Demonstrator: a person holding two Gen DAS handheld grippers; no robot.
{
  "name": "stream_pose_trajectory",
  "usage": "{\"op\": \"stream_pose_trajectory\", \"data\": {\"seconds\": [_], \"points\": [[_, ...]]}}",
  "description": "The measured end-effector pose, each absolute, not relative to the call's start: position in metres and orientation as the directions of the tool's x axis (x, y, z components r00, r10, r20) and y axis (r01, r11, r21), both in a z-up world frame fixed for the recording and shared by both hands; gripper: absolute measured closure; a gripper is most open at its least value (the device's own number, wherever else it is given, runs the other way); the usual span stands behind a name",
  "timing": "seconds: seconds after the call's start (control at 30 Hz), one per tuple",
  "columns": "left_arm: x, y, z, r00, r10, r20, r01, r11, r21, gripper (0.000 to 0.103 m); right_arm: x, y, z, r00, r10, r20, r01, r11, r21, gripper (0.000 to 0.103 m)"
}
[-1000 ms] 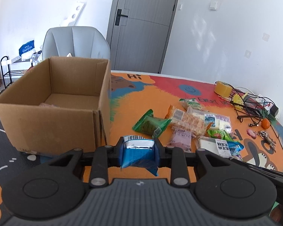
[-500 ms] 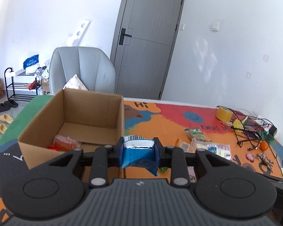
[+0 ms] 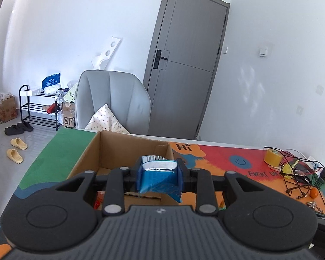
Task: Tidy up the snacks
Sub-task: 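Carry both snacks into the cardboard box and open both tools, then move both tools back over the remaining snack pile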
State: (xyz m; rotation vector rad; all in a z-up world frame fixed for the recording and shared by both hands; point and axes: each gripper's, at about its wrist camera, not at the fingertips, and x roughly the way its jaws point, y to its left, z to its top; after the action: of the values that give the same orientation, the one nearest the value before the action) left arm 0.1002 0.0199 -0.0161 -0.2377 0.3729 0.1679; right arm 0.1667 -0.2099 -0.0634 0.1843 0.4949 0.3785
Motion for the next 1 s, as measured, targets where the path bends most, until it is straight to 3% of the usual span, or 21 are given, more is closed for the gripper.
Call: {"op": "stream_pose_trajectory", "data": {"seconds": [0.27,0.43,1.0], "points": [[0.116,0.047,-0.025,0.899,0.155,-0.41,-0.26,0.941,-0.215,0.072,0.176,-0.185,-0.056,0.803,0.425,-0.418,-0.346,0.903,0.253,0.082],[0.114,0.063,-0.03,0.892,0.174,-0.416,-0.289,0.929,-0.231,0.049,0.179,-0.167,-0.052,0.792,0.45,-0.413,-0.376,0.892,0.25,0.082],[0.079,0.115,-0.038,0.848,0.285,-0.447,-0.437,0.853,-0.285,0.024,0.189,-0.102,-0.039,0.727,0.554,-0.406,-0.478,0.833,0.28,0.082]]}}
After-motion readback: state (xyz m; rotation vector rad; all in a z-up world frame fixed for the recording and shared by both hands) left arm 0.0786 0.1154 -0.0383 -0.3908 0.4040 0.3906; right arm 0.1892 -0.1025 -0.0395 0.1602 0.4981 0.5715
